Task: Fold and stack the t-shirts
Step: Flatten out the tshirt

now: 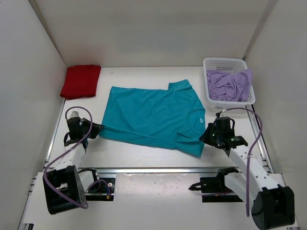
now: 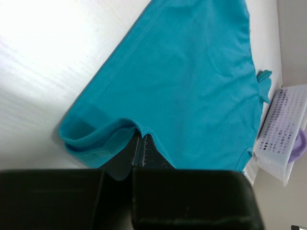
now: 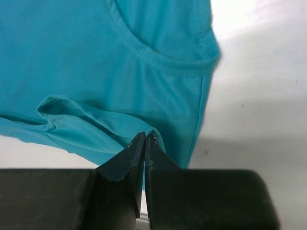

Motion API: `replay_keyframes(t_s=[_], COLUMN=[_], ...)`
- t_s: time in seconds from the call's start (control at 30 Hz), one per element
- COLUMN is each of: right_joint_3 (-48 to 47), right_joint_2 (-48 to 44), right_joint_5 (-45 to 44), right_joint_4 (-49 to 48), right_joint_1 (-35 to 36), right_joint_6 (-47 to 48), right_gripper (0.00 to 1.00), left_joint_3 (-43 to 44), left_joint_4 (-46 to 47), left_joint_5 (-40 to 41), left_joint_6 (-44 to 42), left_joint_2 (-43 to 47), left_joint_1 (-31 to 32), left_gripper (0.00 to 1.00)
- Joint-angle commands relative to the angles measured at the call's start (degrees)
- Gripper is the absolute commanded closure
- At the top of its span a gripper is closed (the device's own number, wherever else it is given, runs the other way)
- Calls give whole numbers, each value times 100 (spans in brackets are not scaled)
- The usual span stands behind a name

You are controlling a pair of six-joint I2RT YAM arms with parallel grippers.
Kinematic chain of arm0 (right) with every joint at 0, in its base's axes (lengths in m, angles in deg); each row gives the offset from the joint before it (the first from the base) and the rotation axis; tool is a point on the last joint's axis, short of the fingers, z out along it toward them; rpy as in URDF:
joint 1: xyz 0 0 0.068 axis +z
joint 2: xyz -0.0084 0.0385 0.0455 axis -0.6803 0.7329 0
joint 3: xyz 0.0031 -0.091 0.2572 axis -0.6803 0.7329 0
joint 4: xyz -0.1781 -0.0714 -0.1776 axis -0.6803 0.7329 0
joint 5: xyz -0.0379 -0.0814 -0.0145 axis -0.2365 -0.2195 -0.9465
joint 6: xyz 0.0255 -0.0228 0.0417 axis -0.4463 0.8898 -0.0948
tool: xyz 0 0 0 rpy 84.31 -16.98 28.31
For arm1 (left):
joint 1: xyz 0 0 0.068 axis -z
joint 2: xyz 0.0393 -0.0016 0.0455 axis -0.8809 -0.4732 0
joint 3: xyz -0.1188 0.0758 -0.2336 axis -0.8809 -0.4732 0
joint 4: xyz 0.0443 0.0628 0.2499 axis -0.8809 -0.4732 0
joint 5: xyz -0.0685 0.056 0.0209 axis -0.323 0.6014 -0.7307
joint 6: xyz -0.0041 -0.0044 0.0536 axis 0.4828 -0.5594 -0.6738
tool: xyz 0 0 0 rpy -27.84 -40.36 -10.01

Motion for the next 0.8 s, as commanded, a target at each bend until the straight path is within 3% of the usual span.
replay_keyframes(t_s=[0.0,0.23,0.47,0.53,0.6,0.77], right_joint_3=[-637,-1367,-2140,-2299,-2501,-2914], right_joint_2=[509,1723,3190,3445,3710,3948], right_joint_5=[-10,-309,-283,-344,-379,-397], right_joint_4=[-880,-1828,-2313,-2357,-2541,-2674], right_joint_1=[-155,-102,-199,-165,-226,-208], right_joint_6=[507,639,876,920,938,964], right_gripper=[100,100,100,100,100,94], left_joint_3=[533,1219,1518,1605,1615,1616], left_joint_4=[495,715,1005,1041,1163,1050], left_joint_5=[294,759,655,567,549,821], left_joint_6=[341,438,657,684,746,615], left_joint_2=[-201,-1061,-2275,-2530,-2549,-1830], left_joint_1=[182,490,473,455,333,428], left_gripper=[100,100,100,95,84,62])
